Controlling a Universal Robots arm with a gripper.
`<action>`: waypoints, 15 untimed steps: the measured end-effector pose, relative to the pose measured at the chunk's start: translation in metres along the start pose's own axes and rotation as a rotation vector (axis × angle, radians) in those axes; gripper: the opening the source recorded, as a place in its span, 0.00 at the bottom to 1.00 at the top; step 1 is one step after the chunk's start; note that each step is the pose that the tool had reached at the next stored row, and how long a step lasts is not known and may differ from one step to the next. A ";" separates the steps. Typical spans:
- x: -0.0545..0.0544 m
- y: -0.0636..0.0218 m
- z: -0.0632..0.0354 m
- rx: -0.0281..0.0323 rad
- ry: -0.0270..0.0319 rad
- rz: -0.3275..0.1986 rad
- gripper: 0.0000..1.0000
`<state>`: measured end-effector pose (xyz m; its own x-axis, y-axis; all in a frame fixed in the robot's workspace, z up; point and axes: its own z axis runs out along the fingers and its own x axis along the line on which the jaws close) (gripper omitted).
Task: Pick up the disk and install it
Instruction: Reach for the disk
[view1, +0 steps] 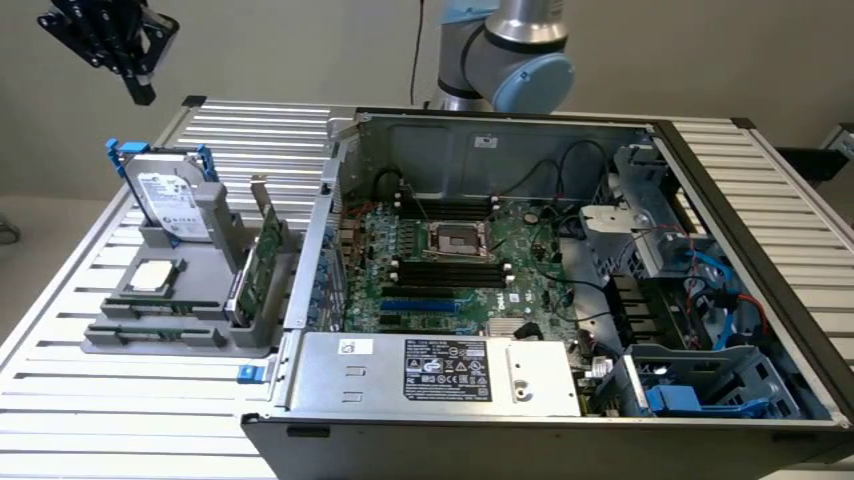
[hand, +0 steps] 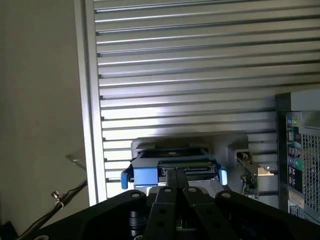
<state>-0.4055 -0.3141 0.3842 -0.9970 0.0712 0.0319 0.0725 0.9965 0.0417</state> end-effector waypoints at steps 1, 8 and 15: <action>0.003 -0.0002 0.0002 0.0000 -0.0001 0.000 0.11; 0.006 -0.0008 0.0002 0.0001 0.0002 -0.005 0.11; 0.013 -0.0013 0.0005 0.0008 0.0000 -0.026 0.11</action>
<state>-0.4187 -0.3145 0.3840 -0.9985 0.0452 0.0308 0.0464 0.9980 0.0418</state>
